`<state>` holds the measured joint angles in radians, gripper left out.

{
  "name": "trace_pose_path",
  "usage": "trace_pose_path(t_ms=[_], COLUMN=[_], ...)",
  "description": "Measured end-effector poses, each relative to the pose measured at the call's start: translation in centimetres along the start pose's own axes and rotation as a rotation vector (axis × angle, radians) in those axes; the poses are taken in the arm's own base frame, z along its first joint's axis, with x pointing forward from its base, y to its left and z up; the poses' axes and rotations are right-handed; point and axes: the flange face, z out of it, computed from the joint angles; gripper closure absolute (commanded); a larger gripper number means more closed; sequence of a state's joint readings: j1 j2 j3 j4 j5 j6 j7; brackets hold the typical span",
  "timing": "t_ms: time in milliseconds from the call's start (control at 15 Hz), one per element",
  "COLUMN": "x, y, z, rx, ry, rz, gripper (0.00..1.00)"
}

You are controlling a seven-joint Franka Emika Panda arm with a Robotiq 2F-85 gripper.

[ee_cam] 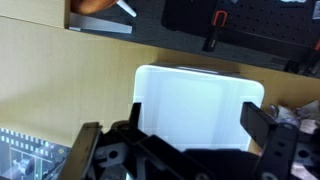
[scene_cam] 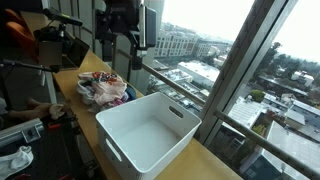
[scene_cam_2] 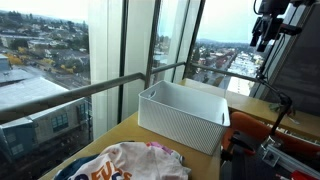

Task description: Put the pile of cloths on the table into the white basket

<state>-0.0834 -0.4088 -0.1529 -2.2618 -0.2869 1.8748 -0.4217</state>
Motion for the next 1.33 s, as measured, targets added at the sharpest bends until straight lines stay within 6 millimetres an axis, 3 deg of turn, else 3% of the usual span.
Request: trace_pose_path(t_ms=[533,733,933,1333], x=[0.1,1.8,5.6,12.8], y=[-0.1,-1.5,-5.3,-17.4], z=[0.1,0.6,1.1,-0.5], rx=[0.001,-0.001,0.008,0.091], ry=[-0.001,-0.005,0.034,0.199], rz=[-0.002,-0.040,-0.106,-0.256], gripper=[0.00,0.00,0.00,0.00])
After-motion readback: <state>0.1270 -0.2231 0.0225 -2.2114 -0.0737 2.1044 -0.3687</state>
